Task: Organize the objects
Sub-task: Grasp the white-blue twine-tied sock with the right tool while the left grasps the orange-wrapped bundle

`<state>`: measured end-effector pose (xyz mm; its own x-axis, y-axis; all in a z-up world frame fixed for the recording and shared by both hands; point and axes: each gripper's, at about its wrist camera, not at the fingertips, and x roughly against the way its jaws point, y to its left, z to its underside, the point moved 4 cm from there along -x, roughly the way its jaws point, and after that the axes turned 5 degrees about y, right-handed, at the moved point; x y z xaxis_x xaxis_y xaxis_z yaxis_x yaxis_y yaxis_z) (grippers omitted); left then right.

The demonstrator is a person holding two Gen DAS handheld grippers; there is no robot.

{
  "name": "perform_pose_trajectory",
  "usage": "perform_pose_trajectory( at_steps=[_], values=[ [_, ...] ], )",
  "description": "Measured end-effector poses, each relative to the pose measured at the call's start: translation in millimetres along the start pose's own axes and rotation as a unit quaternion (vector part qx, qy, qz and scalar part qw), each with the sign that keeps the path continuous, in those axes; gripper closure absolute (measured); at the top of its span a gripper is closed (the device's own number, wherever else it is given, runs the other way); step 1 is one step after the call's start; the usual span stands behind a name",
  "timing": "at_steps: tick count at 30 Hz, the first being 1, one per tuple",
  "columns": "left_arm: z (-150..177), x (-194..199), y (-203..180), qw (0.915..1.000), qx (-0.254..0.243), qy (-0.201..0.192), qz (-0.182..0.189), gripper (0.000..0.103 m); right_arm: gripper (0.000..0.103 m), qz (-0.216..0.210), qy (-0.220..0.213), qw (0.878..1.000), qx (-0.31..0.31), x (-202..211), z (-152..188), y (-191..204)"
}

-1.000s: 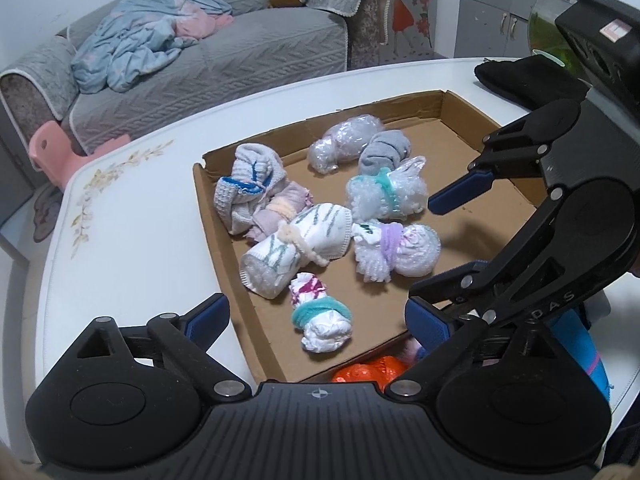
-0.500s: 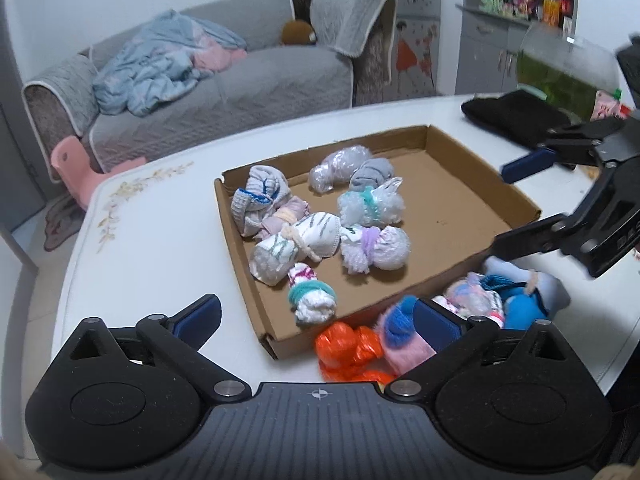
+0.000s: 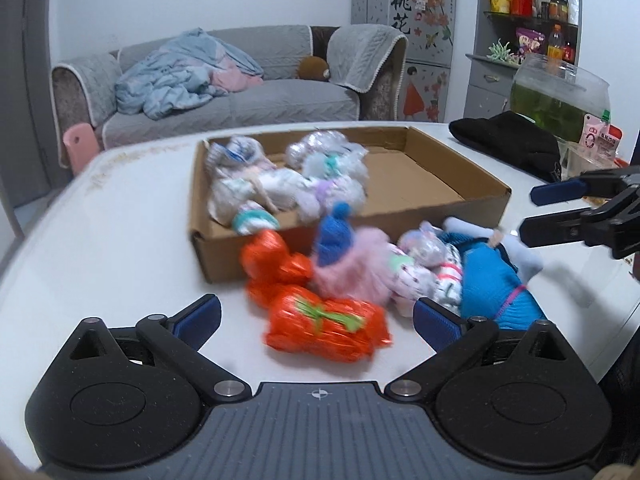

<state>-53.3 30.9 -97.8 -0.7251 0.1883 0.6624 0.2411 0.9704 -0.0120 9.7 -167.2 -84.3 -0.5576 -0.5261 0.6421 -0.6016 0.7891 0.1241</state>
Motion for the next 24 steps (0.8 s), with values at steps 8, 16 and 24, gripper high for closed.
perform_pose_trajectory(
  at_steps=[8,16,24],
  values=[
    [5.9,-27.8,-3.2,0.9999,0.007,0.015,0.002,0.001,0.017,0.022,0.011,0.999,-0.031,-11.5,21.2,-27.8],
    [20.8,-21.8,38.4,0.9976,0.052,0.031,-0.034,0.001,0.015,0.075,-0.003,0.997,-0.013,7.3,32.0,-43.1],
    [19.2,-10.4,33.6,0.9974,0.059,0.023,-0.033,0.001,0.016,0.033,0.018,0.999,0.037,-12.7,29.0,-26.2]
  ],
)
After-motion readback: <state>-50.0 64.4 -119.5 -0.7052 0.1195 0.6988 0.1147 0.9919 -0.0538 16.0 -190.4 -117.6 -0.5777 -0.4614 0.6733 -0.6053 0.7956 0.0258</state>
